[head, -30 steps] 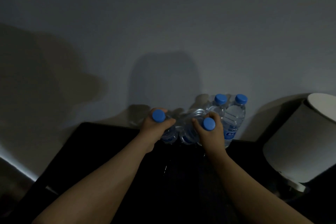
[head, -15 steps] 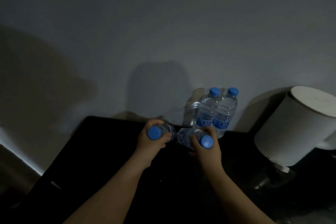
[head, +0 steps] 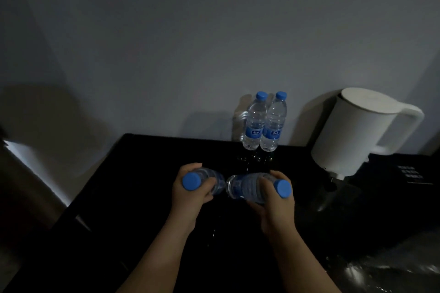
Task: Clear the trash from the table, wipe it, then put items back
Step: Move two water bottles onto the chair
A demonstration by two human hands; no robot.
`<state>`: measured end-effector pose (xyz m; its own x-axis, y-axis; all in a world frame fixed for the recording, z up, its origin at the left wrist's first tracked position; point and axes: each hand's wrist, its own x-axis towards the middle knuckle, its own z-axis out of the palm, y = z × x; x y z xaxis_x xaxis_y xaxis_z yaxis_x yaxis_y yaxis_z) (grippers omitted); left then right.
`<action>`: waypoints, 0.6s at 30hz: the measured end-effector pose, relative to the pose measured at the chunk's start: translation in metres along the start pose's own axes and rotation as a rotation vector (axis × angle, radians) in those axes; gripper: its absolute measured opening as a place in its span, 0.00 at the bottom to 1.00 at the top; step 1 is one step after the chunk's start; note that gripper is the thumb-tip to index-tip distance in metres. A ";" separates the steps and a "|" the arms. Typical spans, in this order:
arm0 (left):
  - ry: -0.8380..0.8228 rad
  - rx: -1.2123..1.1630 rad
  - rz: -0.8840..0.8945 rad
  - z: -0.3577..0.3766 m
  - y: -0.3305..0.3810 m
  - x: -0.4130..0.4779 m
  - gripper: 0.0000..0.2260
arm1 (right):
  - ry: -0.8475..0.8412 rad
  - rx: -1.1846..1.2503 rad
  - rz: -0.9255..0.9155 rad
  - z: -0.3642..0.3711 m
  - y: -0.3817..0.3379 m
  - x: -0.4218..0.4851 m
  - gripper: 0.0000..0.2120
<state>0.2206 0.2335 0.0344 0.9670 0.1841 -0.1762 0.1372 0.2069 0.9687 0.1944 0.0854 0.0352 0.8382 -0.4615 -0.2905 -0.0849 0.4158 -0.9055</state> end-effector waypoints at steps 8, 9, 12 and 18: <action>0.192 -0.044 -0.026 0.007 -0.016 -0.119 0.16 | -0.226 -0.102 -0.052 -0.073 -0.014 -0.081 0.12; 0.214 -0.046 -0.032 0.008 -0.020 -0.138 0.16 | -0.256 -0.118 -0.043 -0.088 -0.015 -0.093 0.12; 0.229 -0.053 -0.018 0.013 -0.030 -0.205 0.15 | -0.325 -0.147 -0.004 -0.136 -0.021 -0.129 0.11; 0.277 -0.035 -0.005 0.018 -0.047 -0.323 0.15 | -0.412 -0.159 -0.037 -0.216 -0.029 -0.207 0.12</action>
<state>-0.0943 0.1467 0.0486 0.8699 0.4382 -0.2264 0.1294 0.2401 0.9621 -0.0931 -0.0004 0.0553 0.9842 -0.1100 -0.1386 -0.1054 0.2643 -0.9587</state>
